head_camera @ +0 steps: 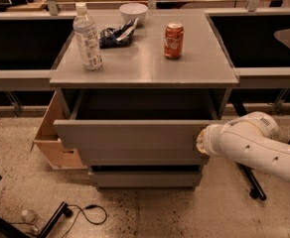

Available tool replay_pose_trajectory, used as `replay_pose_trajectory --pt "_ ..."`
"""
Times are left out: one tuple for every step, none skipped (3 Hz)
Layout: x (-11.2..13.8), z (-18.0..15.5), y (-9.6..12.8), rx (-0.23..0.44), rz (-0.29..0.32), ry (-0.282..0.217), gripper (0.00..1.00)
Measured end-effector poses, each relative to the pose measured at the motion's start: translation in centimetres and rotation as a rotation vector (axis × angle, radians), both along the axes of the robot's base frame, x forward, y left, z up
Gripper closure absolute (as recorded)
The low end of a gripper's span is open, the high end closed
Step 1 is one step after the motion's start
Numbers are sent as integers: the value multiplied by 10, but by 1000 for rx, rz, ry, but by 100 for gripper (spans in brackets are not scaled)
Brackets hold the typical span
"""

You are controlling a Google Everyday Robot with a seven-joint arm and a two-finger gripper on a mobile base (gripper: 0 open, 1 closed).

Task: Close top drawer

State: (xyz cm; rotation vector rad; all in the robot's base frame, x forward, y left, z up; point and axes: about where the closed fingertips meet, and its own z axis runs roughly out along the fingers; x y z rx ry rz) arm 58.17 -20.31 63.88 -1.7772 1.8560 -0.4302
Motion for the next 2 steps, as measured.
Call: replay_pose_trajectory --pt "24 8 5 -6 37 -20 100" --pt "24 8 5 -6 37 -19 100"
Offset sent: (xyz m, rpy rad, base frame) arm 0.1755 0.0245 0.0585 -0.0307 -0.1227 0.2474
